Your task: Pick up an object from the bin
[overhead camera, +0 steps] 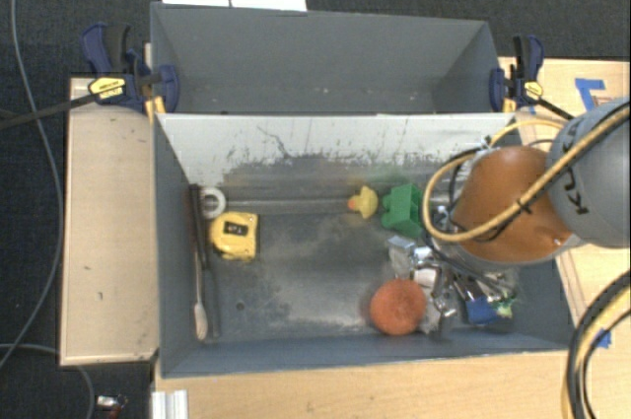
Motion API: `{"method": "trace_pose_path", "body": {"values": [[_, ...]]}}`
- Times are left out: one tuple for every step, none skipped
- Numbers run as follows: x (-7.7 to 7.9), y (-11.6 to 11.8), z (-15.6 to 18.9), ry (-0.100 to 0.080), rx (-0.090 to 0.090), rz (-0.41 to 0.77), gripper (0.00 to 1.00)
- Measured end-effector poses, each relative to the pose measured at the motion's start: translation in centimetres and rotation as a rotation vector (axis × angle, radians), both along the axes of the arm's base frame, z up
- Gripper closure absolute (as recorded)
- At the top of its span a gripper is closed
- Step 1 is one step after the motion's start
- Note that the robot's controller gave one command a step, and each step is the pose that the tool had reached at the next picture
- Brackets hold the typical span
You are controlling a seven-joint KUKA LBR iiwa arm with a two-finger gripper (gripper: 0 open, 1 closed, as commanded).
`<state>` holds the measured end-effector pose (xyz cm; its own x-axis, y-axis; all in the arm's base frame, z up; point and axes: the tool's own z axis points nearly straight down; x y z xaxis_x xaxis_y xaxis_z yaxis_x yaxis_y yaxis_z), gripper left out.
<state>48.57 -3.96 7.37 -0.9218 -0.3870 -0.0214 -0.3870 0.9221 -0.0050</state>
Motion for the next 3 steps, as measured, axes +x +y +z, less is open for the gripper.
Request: {"method": "trace_pose_path", "body": {"values": [[-0.4, -0.5, -0.3, 0.003, -0.006, 0.032, 1.00], [-0.4, -0.5, -0.3, 0.003, -0.006, 0.034, 1.00], [0.4, -0.4, 6.6, 0.009, -0.006, 0.042, 1.00]]}}
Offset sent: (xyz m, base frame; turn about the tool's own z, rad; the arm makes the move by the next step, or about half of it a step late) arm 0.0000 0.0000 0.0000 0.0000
